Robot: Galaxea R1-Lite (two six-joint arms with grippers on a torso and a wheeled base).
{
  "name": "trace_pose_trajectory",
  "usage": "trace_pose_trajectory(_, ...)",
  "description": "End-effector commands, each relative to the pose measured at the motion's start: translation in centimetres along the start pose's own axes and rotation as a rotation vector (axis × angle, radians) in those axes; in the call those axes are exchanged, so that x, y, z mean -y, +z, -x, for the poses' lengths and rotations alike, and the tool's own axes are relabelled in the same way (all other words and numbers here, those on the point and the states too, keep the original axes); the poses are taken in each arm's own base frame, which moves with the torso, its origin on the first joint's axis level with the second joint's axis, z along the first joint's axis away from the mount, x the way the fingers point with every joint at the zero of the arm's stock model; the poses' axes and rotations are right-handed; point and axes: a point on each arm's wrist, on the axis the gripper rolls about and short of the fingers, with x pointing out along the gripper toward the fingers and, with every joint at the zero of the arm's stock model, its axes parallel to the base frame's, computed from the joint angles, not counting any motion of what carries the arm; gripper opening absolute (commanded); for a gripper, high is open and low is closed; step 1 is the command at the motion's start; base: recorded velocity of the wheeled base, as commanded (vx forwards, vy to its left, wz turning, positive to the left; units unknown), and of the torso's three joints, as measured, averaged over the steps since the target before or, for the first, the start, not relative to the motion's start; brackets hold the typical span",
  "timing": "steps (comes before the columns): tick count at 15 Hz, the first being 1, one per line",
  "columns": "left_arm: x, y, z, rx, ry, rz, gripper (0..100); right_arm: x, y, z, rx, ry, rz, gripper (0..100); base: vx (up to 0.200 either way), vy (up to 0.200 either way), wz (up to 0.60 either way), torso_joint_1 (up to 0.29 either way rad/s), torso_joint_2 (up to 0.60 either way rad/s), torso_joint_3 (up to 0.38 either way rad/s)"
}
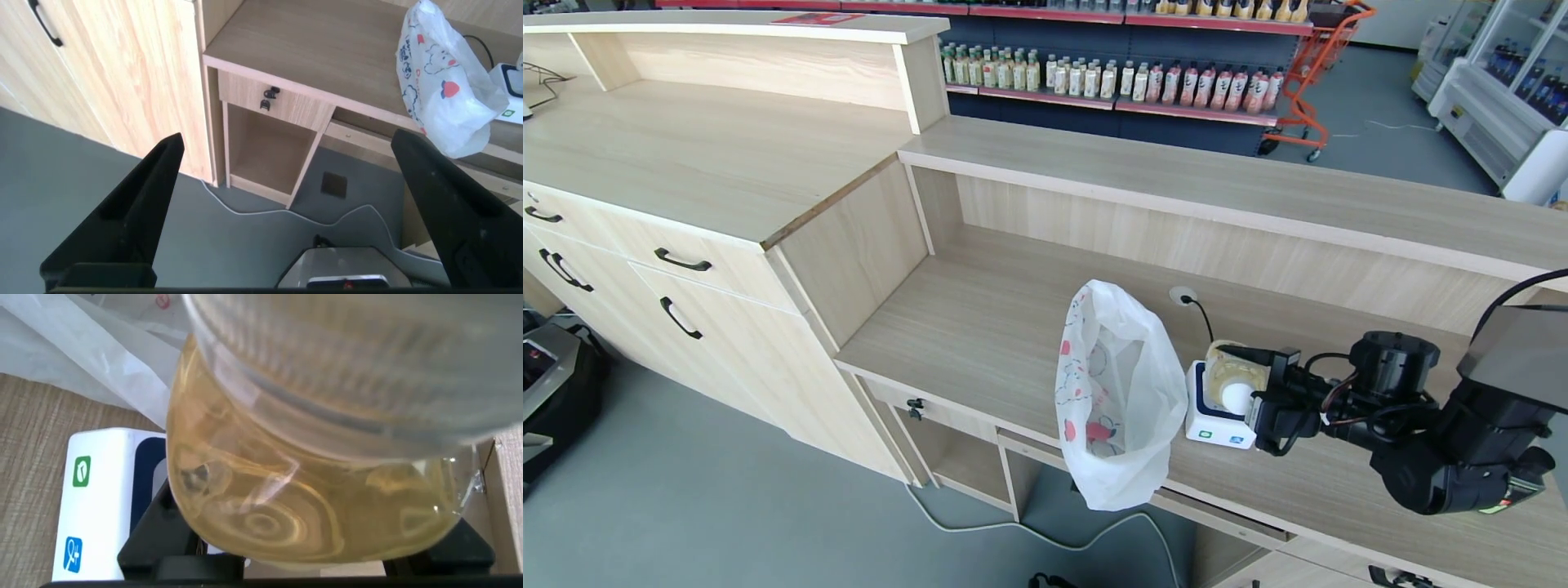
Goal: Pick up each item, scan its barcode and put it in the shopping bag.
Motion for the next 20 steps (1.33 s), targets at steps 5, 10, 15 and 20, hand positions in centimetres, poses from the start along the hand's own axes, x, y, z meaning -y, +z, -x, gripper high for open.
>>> trace_pose_trajectory(5, 0.0, 0.0, 0.0, 0.001, 0.000, 0.000, 100, -0.6, -0.1, -0.4, 0.007, 0.002, 0.000, 0, 0.000, 0.000, 0.00, 0.000, 0.00, 0.000)
trace_pose_trajectory(10, 0.0, 0.0, 0.0, 0.001, 0.000, 0.000, 100, -0.8, -0.2, -0.5, 0.006, 0.007, -0.004, 0, 0.000, 0.000, 0.00, 0.000, 0.00, 0.000)
trace_pose_trajectory(15, 0.0, 0.0, 0.0, 0.001, 0.000, 0.000, 100, 4.6, 2.7, 0.5, 0.073, -0.108, -0.255, 0, 0.000, 0.000, 0.00, 0.000, 0.00, 0.000)
trace_pose_trajectory(20, 0.0, 0.0, 0.0, -0.001, 0.000, 0.000, 100, 11.7, 6.1, 4.8, -0.002, -0.492, -0.907, 0, 0.000, 0.000, 0.00, 0.000, 0.00, 0.000)
